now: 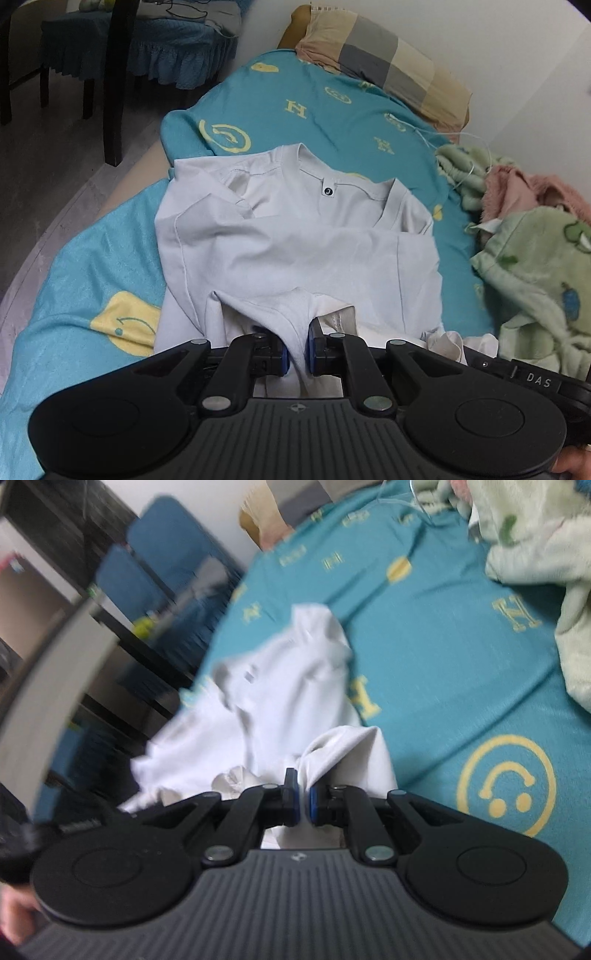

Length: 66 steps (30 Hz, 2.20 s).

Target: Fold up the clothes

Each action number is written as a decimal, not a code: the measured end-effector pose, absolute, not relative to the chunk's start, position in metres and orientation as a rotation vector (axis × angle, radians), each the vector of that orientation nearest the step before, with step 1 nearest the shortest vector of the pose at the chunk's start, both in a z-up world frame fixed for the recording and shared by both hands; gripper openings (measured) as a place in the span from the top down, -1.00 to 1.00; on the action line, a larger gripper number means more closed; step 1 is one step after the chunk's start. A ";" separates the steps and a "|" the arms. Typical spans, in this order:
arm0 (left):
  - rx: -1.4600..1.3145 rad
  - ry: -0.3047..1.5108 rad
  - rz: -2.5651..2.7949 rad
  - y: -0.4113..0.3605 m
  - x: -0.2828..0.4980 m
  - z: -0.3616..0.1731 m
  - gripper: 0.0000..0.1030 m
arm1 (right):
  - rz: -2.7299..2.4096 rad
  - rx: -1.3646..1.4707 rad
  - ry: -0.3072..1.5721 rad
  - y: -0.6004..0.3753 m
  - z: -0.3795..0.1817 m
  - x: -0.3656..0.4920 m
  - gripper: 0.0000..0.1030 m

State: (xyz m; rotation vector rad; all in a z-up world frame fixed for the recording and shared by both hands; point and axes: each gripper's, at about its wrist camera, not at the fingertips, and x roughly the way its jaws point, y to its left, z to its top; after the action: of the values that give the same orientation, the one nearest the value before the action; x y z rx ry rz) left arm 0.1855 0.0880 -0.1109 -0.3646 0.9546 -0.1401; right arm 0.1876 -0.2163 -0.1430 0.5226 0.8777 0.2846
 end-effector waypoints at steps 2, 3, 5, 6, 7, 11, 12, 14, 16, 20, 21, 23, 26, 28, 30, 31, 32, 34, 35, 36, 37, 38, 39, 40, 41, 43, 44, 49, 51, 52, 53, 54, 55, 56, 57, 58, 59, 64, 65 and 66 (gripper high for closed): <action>-0.364 0.951 -0.138 0.087 0.184 -0.110 0.77 | 0.278 0.506 0.891 -0.214 -0.146 0.188 0.79; -0.364 0.949 -0.137 0.087 0.184 -0.110 0.77 | 0.275 0.500 0.896 -0.213 -0.148 0.188 0.79; -0.361 0.939 -0.139 0.086 0.181 -0.107 0.72 | 0.276 0.497 0.895 -0.213 -0.142 0.188 0.78; -0.363 0.936 -0.138 0.087 0.176 -0.105 0.65 | 0.277 0.496 0.896 -0.214 -0.139 0.189 0.76; -0.364 0.933 -0.137 0.087 0.172 -0.102 0.57 | 0.277 0.495 0.896 -0.214 -0.136 0.188 0.72; -0.339 0.903 -0.142 0.083 0.145 -0.087 -0.09 | 0.270 0.452 0.854 -0.214 -0.119 0.176 0.11; -0.311 0.888 -0.136 0.078 0.136 -0.081 -0.26 | 0.270 0.441 0.826 -0.214 -0.113 0.169 -0.21; -0.260 0.854 -0.131 0.069 0.118 -0.070 -0.51 | 0.266 0.427 0.773 -0.214 -0.103 0.155 -0.43; -0.235 0.817 -0.118 0.063 0.101 -0.062 -0.60 | 0.272 0.430 0.752 -0.216 -0.095 0.140 -0.41; -0.218 0.813 -0.124 0.054 0.072 -0.052 -0.62 | 0.263 0.414 0.721 -0.219 -0.083 0.106 -0.41; -0.212 0.811 -0.131 0.052 0.064 -0.049 -0.65 | 0.259 0.401 0.714 -0.219 -0.080 0.098 -0.41; -0.202 0.804 -0.140 0.049 0.049 -0.045 -0.73 | 0.253 0.362 0.704 -0.218 -0.074 0.084 -0.41; -0.196 0.803 -0.148 0.047 0.030 -0.042 -0.88 | 0.252 0.330 0.668 -0.219 -0.069 0.061 -0.41; -0.203 0.820 -0.155 0.047 0.022 -0.045 -0.91 | 0.247 0.295 0.658 -0.217 -0.069 0.050 -0.41; -0.223 0.845 -0.166 0.048 0.018 -0.047 -0.91 | 0.244 0.266 0.653 -0.215 -0.070 0.043 -0.41; -0.245 0.865 -0.172 0.049 0.019 -0.050 -0.91 | 0.243 0.254 0.653 -0.214 -0.071 0.042 -0.41; -0.267 0.884 -0.178 0.051 0.020 -0.053 -0.91 | 0.243 0.250 0.657 -0.213 -0.072 0.042 -0.41; -0.313 0.922 -0.187 0.055 0.023 -0.058 -0.91 | 0.239 0.253 0.668 -0.213 -0.075 0.045 -0.41; -0.338 0.944 -0.192 0.057 0.026 -0.061 -0.92 | 0.232 0.255 0.668 -0.213 -0.076 0.045 -0.40; -0.357 0.977 -0.189 0.059 0.028 -0.065 -0.92 | 0.225 0.257 0.669 -0.213 -0.077 0.046 -0.40; -0.376 1.010 -0.186 0.060 0.030 -0.070 -0.92 | 0.218 0.259 0.668 -0.214 -0.078 0.047 -0.40; -0.397 1.034 -0.183 0.062 0.031 -0.073 -0.92 | 0.206 0.256 0.665 -0.214 -0.079 0.048 -0.40; -0.418 1.058 -0.180 0.064 0.032 -0.077 -0.92 | 0.200 0.252 0.662 -0.215 -0.080 0.048 -0.40; -0.440 1.079 -0.180 0.066 0.033 -0.080 -0.92 | 0.194 0.248 0.658 -0.215 -0.082 0.047 -0.40; -0.461 1.100 -0.180 0.068 0.033 -0.083 -0.92 | 0.194 0.246 0.655 -0.214 -0.083 0.047 -0.40; -0.495 1.162 -0.156 0.070 0.035 -0.091 -0.92 | 0.202 0.242 0.655 -0.213 -0.083 0.047 -0.40; -0.512 1.194 -0.145 0.071 0.035 -0.097 -0.92 | 0.206 0.237 0.657 -0.212 -0.083 0.048 -0.40; -0.635 1.253 -0.102 0.085 0.036 -0.115 -0.92 | 0.214 0.258 0.676 -0.210 -0.084 0.049 -0.40; -0.687 1.253 -0.076 0.091 0.037 -0.122 -0.90 | 0.213 0.309 0.706 -0.213 -0.085 0.051 -0.40; -0.712 1.254 -0.055 0.095 0.038 -0.126 -0.90 | 0.214 0.353 0.726 -0.216 -0.086 0.052 -0.40; -0.740 1.256 -0.031 0.098 0.038 -0.130 -0.89 | 0.217 0.399 0.745 -0.219 -0.087 0.054 -0.40; -0.767 1.260 -0.016 0.102 0.039 -0.133 -0.84 | 0.225 0.460 0.762 -0.224 -0.088 0.055 -0.40; -0.797 1.254 -0.008 0.105 0.038 -0.136 -0.82 | 0.235 0.522 0.777 -0.229 -0.090 0.055 -0.40; -0.825 1.237 0.000 0.108 0.037 -0.137 -0.82 | 0.247 0.587 0.788 -0.234 -0.092 0.055 -0.40; -0.848 1.213 0.005 0.111 0.036 -0.137 -0.82 | 0.258 0.652 0.799 -0.239 -0.094 0.055 -0.41; -0.864 1.194 0.005 0.112 0.035 -0.136 -0.80 | 0.265 0.715 0.811 -0.243 -0.097 0.054 -0.42; -0.877 1.179 -0.002 0.113 0.034 -0.136 -0.77 | 0.266 0.775 0.823 -0.247 -0.100 0.053 -0.43; -0.927 1.159 -0.034 0.114 0.033 -0.140 -0.57 | 0.242 1.010 0.883 -0.261 -0.119 0.048 -0.42; -0.931 1.157 -0.028 0.114 0.033 -0.141 -0.57 | 0.239 1.044 0.891 -0.263 -0.121 0.046 -0.42; -0.935 1.155 -0.023 0.115 0.033 -0.142 -0.53 | 0.238 1.074 0.897 -0.264 -0.124 0.044 -0.42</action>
State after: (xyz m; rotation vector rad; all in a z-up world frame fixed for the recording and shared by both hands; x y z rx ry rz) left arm 0.0330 0.1148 -0.1423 -0.9349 1.1552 -0.0231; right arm 0.0440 -0.2636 -0.1236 1.0736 0.8975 0.2377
